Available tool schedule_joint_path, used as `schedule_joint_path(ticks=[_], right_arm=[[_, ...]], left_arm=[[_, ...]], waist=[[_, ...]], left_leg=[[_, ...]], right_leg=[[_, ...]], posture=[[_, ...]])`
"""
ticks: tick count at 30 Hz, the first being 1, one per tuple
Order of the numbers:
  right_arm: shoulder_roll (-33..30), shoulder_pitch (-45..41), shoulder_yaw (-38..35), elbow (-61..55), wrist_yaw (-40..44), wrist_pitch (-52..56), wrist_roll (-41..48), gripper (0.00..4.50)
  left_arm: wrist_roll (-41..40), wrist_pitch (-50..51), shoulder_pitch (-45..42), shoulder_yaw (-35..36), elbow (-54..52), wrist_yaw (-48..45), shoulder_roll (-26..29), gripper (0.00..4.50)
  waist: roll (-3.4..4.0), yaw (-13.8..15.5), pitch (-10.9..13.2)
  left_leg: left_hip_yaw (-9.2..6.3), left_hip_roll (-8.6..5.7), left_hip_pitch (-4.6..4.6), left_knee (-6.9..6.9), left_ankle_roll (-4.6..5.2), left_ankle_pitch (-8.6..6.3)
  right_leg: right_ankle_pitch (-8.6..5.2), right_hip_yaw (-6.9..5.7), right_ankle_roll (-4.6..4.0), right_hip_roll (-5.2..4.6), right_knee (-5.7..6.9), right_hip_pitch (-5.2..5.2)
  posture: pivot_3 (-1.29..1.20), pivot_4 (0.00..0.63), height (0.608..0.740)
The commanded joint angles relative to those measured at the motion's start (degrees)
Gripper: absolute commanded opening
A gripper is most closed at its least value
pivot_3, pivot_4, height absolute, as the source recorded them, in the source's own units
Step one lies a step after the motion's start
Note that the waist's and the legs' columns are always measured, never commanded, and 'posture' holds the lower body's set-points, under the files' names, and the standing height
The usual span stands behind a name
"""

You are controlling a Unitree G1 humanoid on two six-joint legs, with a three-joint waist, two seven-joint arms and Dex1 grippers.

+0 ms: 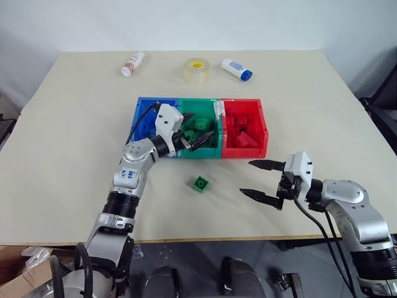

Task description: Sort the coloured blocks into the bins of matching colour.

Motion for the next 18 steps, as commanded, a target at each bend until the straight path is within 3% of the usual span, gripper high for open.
schedule_joint_path(ticks=[1,7,13,18], right_arm=[[-0.8,-0.48,-1.47,-1.88,0.61,0.24,1.75,4.5],[-2.25,-1.48,-1.21,0.86,4.09,0.51,2.45,4.5],[-3.66,-2.97,-0.8,4.78,9.33,0.51,2.98,4.5],[-3.96,-5.13,-0.23,7.82,11.09,0.04,2.24,4.5]], left_arm=[[-2.69,0.06,3.48,1.92,-7.05,-4.46,3.7,4.45],[-12.09,-0.34,17.65,8.52,-17.28,-17.98,14.21,4.45],[-15.09,-3.33,31.37,15.33,-16.18,-28.07,22.72,4.45],[-15.81,-5.24,36.71,18.97,-14.51,-31.65,25.79,4.45]], waist=[[0.0,-0.01,0.0],[-0.01,-0.35,0.01],[-0.02,-0.15,0.01],[-0.02,0.16,0.02]], left_leg=[[-0.01,0.01,0.0,0.0,0.0,0.0],[-0.01,0.03,0.01,0.04,-0.01,-0.01],[-0.01,0.05,0.02,0.09,0.0,-0.01],[-0.01,0.07,0.03,0.08,0.0,-0.02]], right_leg=[[0.0,0.0,0.0,0.0,0.03,0.0],[-0.01,0.03,-0.01,0.0,0.1,-0.04],[-0.03,0.04,-0.05,-0.02,0.1,-0.05],[-0.06,0.04,-0.11,-0.03,0.02,-0.12]], posture=[[0.0,0.15,0.74],[0.0,0.15,0.74],[0.0,0.15,0.74],[0.0,0.15,0.74]])
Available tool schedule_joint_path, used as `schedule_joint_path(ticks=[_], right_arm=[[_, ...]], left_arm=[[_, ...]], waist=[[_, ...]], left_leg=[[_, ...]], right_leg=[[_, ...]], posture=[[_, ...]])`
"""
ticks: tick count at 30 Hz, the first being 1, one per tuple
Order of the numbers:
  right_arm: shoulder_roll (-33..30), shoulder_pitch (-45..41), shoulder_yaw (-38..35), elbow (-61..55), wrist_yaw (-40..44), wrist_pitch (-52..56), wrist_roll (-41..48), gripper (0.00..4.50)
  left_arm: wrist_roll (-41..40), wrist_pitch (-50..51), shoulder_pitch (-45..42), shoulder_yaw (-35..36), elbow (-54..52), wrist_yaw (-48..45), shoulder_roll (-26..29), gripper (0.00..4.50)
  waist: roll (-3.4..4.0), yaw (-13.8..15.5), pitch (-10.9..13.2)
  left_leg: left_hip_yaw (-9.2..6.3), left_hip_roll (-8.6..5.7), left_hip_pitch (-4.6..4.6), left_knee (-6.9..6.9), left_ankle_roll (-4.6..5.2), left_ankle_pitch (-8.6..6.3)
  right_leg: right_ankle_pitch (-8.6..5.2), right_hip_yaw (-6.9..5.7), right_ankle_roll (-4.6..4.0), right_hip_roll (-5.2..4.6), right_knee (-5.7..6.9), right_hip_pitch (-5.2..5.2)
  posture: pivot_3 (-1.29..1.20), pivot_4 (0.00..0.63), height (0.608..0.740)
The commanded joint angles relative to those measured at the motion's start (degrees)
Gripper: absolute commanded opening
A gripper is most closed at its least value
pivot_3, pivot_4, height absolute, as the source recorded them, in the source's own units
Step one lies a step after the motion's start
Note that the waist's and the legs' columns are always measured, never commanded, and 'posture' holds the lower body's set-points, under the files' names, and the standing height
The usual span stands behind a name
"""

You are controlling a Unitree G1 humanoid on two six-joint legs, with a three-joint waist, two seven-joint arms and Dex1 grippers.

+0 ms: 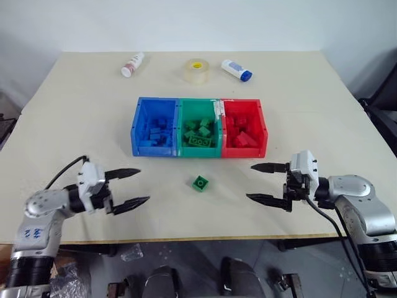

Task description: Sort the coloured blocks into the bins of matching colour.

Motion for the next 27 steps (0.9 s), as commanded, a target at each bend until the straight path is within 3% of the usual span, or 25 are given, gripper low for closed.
schedule_joint_path(ticks=[1,6,12,20,27], right_arm=[[-0.47,-2.05,-0.37,0.47,1.11,-0.92,0.12,4.5],[0.23,-3.45,0.27,0.87,1.16,-0.74,-0.28,4.5],[0.42,-3.51,-0.02,0.03,0.52,-0.5,-0.56,4.5],[0.08,-0.04,-1.77,-3.68,-2.29,0.36,0.05,4.5],[-0.3,4.36,-3.72,-8.22,-5.22,1.56,0.91,4.5]], left_arm=[[-1.32,-1.95,1.61,2.64,-0.47,-1.99,1.62,4.45],[-0.97,-0.45,1.0,-0.37,-5.99,1.55,-1.29,4.45],[4.46,0.99,-5.06,-10.2,-9.02,9.74,-9.35,4.45],[14.82,-6.44,-12.96,-20.01,2.98,14.58,-17.35,4.45],[18.11,-10.03,-16.98,-24.83,9.94,14.78,-22.18,4.45]], waist=[[0.0,-0.07,0.0],[0.0,-0.08,0.0],[0.0,0.0,-0.01],[0.02,-0.11,-0.02],[0.0,0.07,-0.01]], left_leg=[[0.01,0.0,0.0,0.0,0.0,0.0],[0.01,0.0,0.0,0.0,-0.01,0.0],[0.04,-0.03,-0.01,0.0,-0.01,0.0],[0.04,-0.03,0.01,0.0,-0.02,0.01],[-0.01,-0.03,-0.03,0.04,0.0,0.0]], right_leg=[[0.0,0.01,0.0,0.0,0.02,0.0],[0.0,0.01,0.0,0.0,0.09,0.0],[0.03,0.0,0.03,0.0,0.2,0.05],[0.02,0.01,0.03,0.02,0.14,0.03],[0.04,-0.01,0.06,0.01,0.09,0.06]], posture=[[0.0,0.15,0.74],[0.0,0.15,0.74],[0.0,0.15,0.74],[0.0,0.15,0.74],[0.0,0.15,0.74]])
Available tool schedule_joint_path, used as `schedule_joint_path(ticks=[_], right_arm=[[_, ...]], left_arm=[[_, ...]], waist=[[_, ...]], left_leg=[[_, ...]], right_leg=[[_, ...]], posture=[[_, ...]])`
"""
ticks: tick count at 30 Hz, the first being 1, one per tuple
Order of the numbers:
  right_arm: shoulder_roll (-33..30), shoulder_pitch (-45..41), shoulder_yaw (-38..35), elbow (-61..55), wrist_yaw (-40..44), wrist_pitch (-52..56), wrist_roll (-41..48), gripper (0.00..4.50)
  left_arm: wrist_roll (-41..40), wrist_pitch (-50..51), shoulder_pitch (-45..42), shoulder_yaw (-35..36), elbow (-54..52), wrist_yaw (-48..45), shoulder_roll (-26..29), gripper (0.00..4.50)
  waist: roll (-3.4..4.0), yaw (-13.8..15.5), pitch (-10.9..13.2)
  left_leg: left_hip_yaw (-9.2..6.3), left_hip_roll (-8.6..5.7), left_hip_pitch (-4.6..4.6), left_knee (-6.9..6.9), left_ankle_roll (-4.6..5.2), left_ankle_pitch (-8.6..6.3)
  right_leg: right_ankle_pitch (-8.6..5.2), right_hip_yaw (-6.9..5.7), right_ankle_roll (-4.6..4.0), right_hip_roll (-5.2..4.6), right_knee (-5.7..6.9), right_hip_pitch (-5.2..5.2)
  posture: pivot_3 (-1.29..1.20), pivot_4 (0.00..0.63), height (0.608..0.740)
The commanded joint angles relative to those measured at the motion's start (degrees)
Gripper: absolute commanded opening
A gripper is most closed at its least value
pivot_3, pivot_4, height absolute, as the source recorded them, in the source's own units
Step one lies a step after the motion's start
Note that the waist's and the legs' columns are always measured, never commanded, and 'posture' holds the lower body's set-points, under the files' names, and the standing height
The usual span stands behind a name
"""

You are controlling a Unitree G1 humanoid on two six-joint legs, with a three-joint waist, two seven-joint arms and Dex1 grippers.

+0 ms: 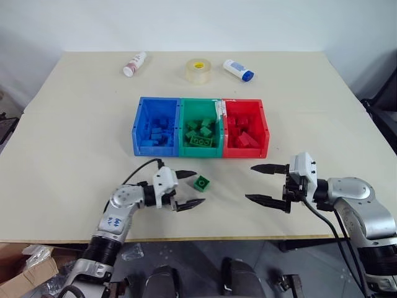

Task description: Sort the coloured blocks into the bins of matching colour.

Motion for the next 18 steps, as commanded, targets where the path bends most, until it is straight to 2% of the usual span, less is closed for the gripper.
schedule_joint_path(ticks=[1,4,11,12,18], right_arm=[[-0.81,1.6,-2.9,-3.37,-1.32,0.26,1.55,4.5],[-0.79,2.78,-3.55,-4.49,-2.13,0.58,1.7,4.5],[-0.85,4.14,-4.16,-5.53,-3.35,0.49,1.71,4.5],[-0.91,4.25,-4.29,-5.39,-3.37,0.3,1.67,4.5],[-1.12,5.13,-5.2,-4.94,-3.16,-0.5,1.64,4.5]], left_arm=[[0.4,-1.78,-1.63,-1.11,1.71,-0.19,-1.54,4.45],[0.24,-1.79,-3.43,-1.73,3.96,-0.29,-3.45,3.81],[0.66,-2.66,-5.04,-2.21,6.38,-0.7,-4.92,1.6],[0.9,-3.09,-5.29,-2.16,6.57,-0.4,-4.93,1.47],[0.85,-1.65,-9.09,0.94,2.7,5.78,-5.4,1.48]], waist=[[0.0,0.01,0.0],[0.0,0.04,0.0],[0.0,-0.08,0.0],[0.0,-0.07,0.0],[0.0,0.0,0.0]], left_leg=[[0.0,0.0,0.0,0.0,0.0,0.0],[0.0,0.0,0.0,0.05,0.01,0.01],[-0.03,0.0,0.02,0.1,0.01,0.01],[-0.03,0.0,0.03,0.1,0.02,0.01],[-0.04,0.0,0.02,0.13,0.03,0.02]], right_leg=[[0.0,0.0,0.0,0.0,0.0,0.0],[0.0,0.01,0.0,-0.01,-0.04,0.01],[0.0,0.02,-0.01,-0.01,-0.04,0.02],[0.0,0.02,-0.01,-0.01,-0.04,0.01],[0.0,0.02,-0.01,-0.02,-0.04,0.02]], posture=[[0.0,0.15,0.74],[0.0,0.15,0.74],[0.0,0.15,0.74],[0.0,0.15,0.74],[0.0,0.15,0.74]])
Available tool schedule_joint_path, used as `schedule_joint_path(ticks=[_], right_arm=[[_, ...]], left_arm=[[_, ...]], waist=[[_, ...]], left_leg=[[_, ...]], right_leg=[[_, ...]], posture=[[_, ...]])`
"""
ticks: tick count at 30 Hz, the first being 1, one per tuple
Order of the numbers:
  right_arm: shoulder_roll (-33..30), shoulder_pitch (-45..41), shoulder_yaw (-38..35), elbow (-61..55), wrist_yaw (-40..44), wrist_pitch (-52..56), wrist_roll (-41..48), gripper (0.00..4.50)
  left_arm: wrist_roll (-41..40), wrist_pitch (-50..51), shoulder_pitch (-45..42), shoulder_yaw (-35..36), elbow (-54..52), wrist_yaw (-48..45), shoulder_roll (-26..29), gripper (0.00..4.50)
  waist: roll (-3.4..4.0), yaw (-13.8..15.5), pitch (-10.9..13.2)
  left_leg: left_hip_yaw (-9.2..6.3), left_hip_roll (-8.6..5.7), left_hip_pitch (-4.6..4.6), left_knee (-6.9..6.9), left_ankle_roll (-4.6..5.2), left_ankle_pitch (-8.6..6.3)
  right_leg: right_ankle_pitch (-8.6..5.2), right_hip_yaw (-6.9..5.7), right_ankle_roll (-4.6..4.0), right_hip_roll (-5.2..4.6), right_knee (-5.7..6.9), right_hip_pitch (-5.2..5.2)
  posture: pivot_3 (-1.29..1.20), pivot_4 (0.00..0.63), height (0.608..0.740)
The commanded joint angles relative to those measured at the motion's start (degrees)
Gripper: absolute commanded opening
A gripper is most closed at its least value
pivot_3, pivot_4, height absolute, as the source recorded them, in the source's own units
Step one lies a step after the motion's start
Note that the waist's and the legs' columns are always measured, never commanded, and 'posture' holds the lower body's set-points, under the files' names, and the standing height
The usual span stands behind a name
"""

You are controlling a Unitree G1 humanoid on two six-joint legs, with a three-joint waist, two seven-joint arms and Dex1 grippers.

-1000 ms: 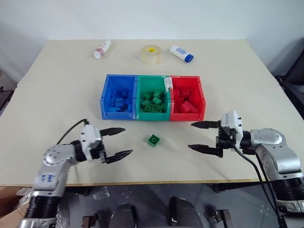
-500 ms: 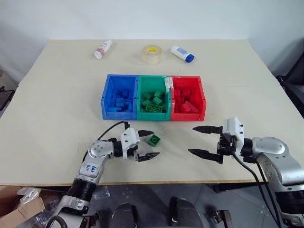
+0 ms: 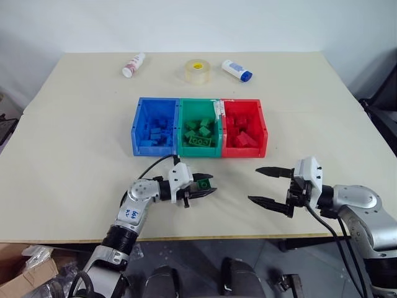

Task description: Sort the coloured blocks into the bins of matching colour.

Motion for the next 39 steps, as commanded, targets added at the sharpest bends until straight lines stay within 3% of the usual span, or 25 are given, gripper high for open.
schedule_joint_path(ticks=[1,7,12,16,17,23,29,34,39], right_arm=[[-0.81,0.42,-2.03,-1.42,0.04,-1.24,0.9,4.5],[-0.18,0.05,-1.45,-0.69,-0.16,-1.82,0.51,4.5],[0.4,-0.9,-0.81,0.07,-0.25,-2.31,0.3,4.5],[0.4,-0.96,-0.77,0.21,-0.34,-2.54,0.32,4.5],[0.37,-0.94,-0.78,0.24,-0.33,-2.59,0.34,4.5],[0.14,-1.58,-0.67,1.14,-0.1,-2.85,0.27,4.5],[-0.65,-3.5,-0.18,3.49,1.66,-3.11,0.06,4.5],[-2.1,-5.29,-0.33,6.24,4.17,-3.46,-0.27,4.5],[-2.93,-7.15,-0.21,8.49,5.81,-3.62,-0.6,4.5]], left_arm=[[-0.63,1.77,-3.59,3.14,-4.51,5.1,-0.45,1.48],[-0.21,4.64,-14.13,7.99,-0.96,13.96,-1.63,1.48],[1.17,2.65,-21.79,9.08,9.12,17.04,-2.22,3.03],[0.58,2.03,-22.58,8.88,10.04,13.8,-0.94,4.35],[-0.74,3.59,-22.26,8.81,9.31,10.96,-0.23,4.48],[-10.64,11.98,-13.56,10.97,-5.09,0.85,4.1,4.48],[-19.78,25.55,1.67,15.57,-22.1,-5.5,16.42,4.48],[-22.55,30.55,9.51,21.35,-26.4,-4.32,22.95,4.48],[-23.73,25.82,13.88,27.17,-24.77,-7.8,25.04,4.48]], waist=[[0.0,0.06,0.0],[-0.02,0.1,0.01],[-0.03,0.01,0.01],[-0.04,-0.08,0.02],[-0.05,-0.05,0.03],[-0.04,-0.15,0.03],[-0.05,-0.35,0.03],[-0.05,0.02,0.03],[-0.04,-0.1,0.03]], left_leg=[[-0.01,0.0,0.0,0.0,0.0,0.0],[-0.02,-0.01,-0.02,0.0,0.0,0.0],[-0.01,-0.04,-0.01,-0.02,0.01,0.01],[0.03,-0.05,-0.02,-0.18,0.01,0.01],[0.03,-0.05,-0.02,-0.2,0.0,0.01],[0.03,-0.04,-0.03,-0.21,0.0,0.0],[0.01,-0.03,0.01,-0.12,-0.01,0.01],[0.01,-0.02,0.03,-0.1,0.0,0.02],[0.0,-0.02,0.03,-0.11,-0.01,0.01]], right_leg=[[0.0,0.0,0.0,0.0,0.01,0.0],[0.01,-0.02,0.01,0.0,0.01,0.03],[0.02,-0.04,0.03,0.0,-0.01,0.07],[0.03,-0.05,0.07,0.03,0.0,0.04],[0.03,-0.07,0.07,0.04,0.0,0.04],[0.04,-0.05,0.08,0.04,-0.01,0.03],[0.03,0.02,0.07,0.04,0.12,0.02],[0.02,0.08,0.05,0.02,0.07,0.03],[0.01,0.05,0.02,0.02,0.08,0.02]], posture=[[0.0,0.15,0.74],[0.0,0.15,0.74],[0.0,0.15,0.74],[0.0,0.15,0.74],[0.0,0.15,0.74],[0.0,0.15,0.74],[0.0,0.15,0.74],[0.0,0.15,0.74],[0.0,0.15,0.74]])
